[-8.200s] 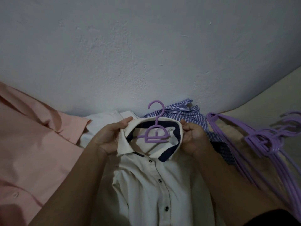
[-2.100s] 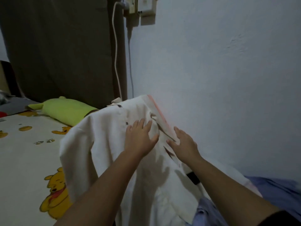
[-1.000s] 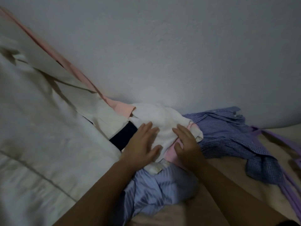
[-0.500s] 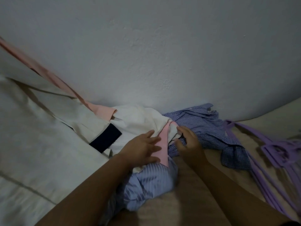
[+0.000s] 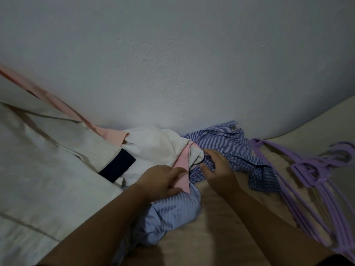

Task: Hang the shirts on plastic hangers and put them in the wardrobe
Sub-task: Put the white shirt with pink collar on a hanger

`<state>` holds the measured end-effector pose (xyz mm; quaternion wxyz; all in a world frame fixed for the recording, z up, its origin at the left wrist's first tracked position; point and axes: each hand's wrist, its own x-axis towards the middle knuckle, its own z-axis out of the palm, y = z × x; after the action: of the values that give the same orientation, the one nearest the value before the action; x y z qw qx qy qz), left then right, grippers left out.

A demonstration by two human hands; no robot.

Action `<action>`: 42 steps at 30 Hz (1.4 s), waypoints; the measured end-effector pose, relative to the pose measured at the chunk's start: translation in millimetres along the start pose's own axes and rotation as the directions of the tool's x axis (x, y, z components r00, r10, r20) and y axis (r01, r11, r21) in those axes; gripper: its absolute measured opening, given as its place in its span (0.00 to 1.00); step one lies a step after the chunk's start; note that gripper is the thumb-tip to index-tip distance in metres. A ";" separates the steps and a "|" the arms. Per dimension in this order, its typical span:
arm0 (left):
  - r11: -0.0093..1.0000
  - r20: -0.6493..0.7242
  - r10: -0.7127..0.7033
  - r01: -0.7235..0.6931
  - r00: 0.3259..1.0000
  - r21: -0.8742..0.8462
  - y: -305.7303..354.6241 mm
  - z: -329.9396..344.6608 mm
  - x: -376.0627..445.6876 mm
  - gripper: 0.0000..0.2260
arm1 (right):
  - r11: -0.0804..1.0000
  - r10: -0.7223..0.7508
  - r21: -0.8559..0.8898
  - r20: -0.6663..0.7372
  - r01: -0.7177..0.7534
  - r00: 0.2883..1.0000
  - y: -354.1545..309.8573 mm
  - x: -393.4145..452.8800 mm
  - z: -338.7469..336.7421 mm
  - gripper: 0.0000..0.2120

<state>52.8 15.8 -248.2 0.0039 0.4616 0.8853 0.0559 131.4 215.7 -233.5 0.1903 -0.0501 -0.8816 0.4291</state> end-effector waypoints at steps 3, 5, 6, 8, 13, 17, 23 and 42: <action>0.997 -0.009 0.076 -0.076 0.997 0.009 -3.9 -1.3 -5.1 0.15 | 1.000 -0.004 -0.016 -0.017 0.004 1.000 1.1 -1.8 -2.7 0.20; 0.984 -0.008 0.170 -0.169 0.985 0.062 -9.3 1.0 -7.7 0.07 | 1.000 0.003 -0.027 -0.023 -0.004 1.000 1.8 -1.8 -2.9 0.20; 0.977 0.005 0.191 -0.191 0.982 0.091 -12.1 3.5 -9.6 0.05 | 1.000 0.002 -0.029 -0.026 -0.003 1.000 2.7 -1.7 -2.1 0.20; 0.965 0.015 0.230 -0.230 0.973 0.128 -18.4 6.0 -12.4 0.07 | 1.000 0.003 -0.023 -0.033 -0.004 0.999 2.7 -2.6 0.2 0.20; 0.989 -0.076 0.124 -0.129 0.989 -0.069 -15.2 -0.1 -16.9 0.14 | 1.000 -0.017 -0.009 -0.029 0.016 0.999 4.2 -2.2 8.7 0.20; 0.957 -0.161 -0.167 0.121 0.973 -0.264 -6.7 -20.8 -12.4 0.25 | 1.000 -0.011 0.021 0.001 0.011 1.000 -1.1 -2.8 6.6 0.21; 0.939 -0.347 -0.283 0.185 0.894 -0.289 -1.4 -103.4 -9.4 0.29 | 0.999 0.035 -0.043 0.079 -0.032 0.996 -29.7 -3.6 -6.9 0.17; 0.929 -0.588 -0.176 -0.065 0.790 -0.366 155.4 -405.3 -38.4 0.28 | 0.970 -0.079 0.234 0.025 0.071 0.997 -148.5 -27.0 -116.6 0.16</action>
<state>178.0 33.9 168.8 -0.1945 0.3828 0.8256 0.3661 211.5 201.8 -61.1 0.1961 0.0132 -0.8295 0.5228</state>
